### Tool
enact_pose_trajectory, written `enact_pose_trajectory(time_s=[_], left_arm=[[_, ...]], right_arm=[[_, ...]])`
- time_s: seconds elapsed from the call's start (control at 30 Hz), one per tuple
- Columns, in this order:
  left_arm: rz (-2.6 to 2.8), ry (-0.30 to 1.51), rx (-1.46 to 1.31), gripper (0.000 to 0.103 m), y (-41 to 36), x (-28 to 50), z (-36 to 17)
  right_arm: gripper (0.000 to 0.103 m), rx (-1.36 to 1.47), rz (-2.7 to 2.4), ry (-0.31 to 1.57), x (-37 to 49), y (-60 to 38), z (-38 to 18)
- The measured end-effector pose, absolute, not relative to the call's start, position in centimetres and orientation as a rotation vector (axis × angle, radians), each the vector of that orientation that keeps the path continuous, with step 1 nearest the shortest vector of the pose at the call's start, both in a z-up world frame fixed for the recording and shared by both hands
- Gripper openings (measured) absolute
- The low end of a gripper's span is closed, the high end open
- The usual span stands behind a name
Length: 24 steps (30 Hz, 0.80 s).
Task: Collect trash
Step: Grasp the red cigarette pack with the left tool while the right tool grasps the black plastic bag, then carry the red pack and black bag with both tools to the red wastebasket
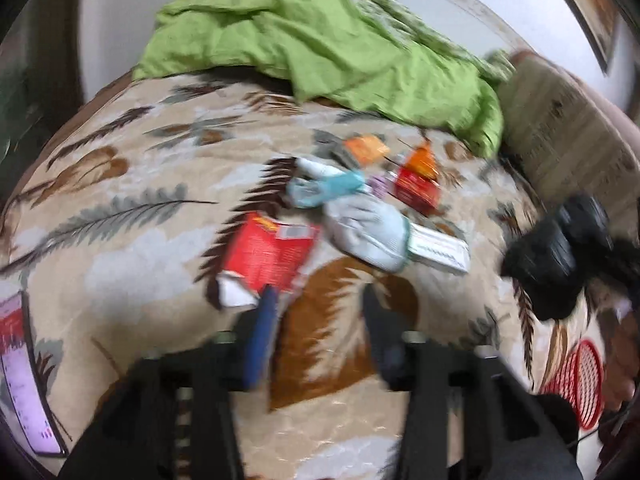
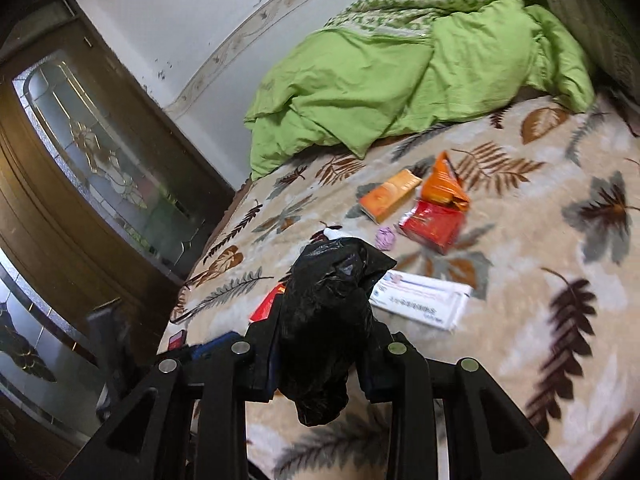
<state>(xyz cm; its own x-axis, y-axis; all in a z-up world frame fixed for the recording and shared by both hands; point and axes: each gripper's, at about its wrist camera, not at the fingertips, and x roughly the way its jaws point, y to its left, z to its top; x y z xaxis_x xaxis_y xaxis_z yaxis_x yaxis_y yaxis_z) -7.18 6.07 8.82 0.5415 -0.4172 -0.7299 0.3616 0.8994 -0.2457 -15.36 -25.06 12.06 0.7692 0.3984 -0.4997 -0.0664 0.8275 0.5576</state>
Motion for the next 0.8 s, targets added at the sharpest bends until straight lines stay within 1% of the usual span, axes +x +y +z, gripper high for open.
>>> enact_pose_trajectory(time_s=[0.13,0.2,0.4,0.47,0.53,0.6,0.63,0.67,0.73,0.8], left_arm=[[-0.374,0.907,-0.217,0.053,10.0,-4.1,8.4],[-0.345,0.954,-0.272,0.053,11.3,-2.0,7.2],[-0.400,1.049,-0.271,0.053,9.2,1.1,3.9],[-0.409,1.062,-0.257,0.045,7.8,1.5,3.1],[-0.406,1.067,-0.211,0.033,6.3,1.1,2.6],[-0.382,1.042,-0.132,0.030,4.6,0.4,2.5],[-0.365,1.024,-0.072,0.026,3.7,-0.2,2.6],[-0.360,1.010,-0.041,0.024,3.1,-0.6,2.7],[-0.378,0.990,-0.045,0.017,2.7,-1.4,3.3],[-0.390,0.961,-0.048,0.013,2.6,-2.4,4.3]], right_arm=[[0.032,0.558,0.269,0.643,-16.5,-25.7,12.1],[0.032,0.558,0.278,0.639,-16.6,-25.6,12.1],[0.032,0.555,0.305,0.648,-16.1,-24.7,11.8],[0.032,0.559,0.303,0.657,-15.9,-24.6,11.5],[0.032,0.560,0.299,0.667,-15.9,-24.6,11.2],[0.032,0.558,0.292,0.674,-15.8,-24.6,10.9],[0.032,0.559,0.286,0.678,-15.7,-24.7,10.8],[0.032,0.563,0.281,0.681,-15.7,-24.7,10.7],[0.032,0.577,0.272,0.690,-15.6,-24.9,10.3],[0.032,0.586,0.263,0.697,-15.7,-25.0,10.1]])
